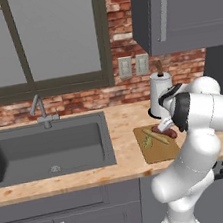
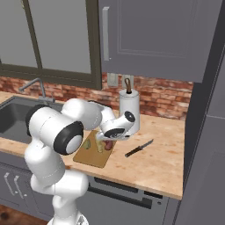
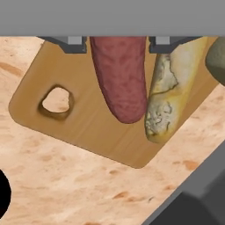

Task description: Retrieve the sausage and cheese from the fridge and place them on the cutting board on the counter.

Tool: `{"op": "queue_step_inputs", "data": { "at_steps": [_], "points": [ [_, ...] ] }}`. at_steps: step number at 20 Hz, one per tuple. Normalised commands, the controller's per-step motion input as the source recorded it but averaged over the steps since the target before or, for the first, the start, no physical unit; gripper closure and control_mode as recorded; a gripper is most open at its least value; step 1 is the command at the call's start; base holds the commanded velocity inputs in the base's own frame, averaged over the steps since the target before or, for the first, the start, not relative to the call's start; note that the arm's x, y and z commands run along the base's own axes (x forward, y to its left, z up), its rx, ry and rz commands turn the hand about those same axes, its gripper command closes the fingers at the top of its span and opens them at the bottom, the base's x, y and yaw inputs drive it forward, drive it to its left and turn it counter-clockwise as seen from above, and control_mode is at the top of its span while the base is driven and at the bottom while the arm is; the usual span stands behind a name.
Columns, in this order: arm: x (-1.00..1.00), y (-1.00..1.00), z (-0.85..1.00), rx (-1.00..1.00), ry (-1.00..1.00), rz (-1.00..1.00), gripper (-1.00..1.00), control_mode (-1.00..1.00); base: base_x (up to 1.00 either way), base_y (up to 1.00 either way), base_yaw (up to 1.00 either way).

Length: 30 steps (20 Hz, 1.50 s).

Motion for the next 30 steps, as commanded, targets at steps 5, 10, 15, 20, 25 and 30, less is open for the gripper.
{"op": "queue_step_inputs", "data": {
  "at_steps": [5,10,15,20,25,30],
  "points": [
    [-0.17,0.20,-0.12,0.04,-0.01,-0.13,1.00,-1.00,0.00,0.00,0.00],
    [-0.23,0.20,-0.17,0.00,-0.02,-0.14,1.00,-1.00,0.00,0.00,0.00],
    [-0.25,0.22,-0.19,0.00,-0.02,-0.10,1.00,-1.00,0.00,0.00,0.00],
    [-0.35,0.19,-0.20,0.00,-0.01,-0.05,1.00,-1.00,0.00,0.00,0.00],
    [-0.39,0.12,-0.15,0.00,-0.02,-0.03,1.00,-1.00,0.00,0.00,0.00],
    [-0.03,0.04,-0.08,0.00,-0.01,-0.02,1.00,-1.00,0.00,0.00,0.00]
  ]
}}
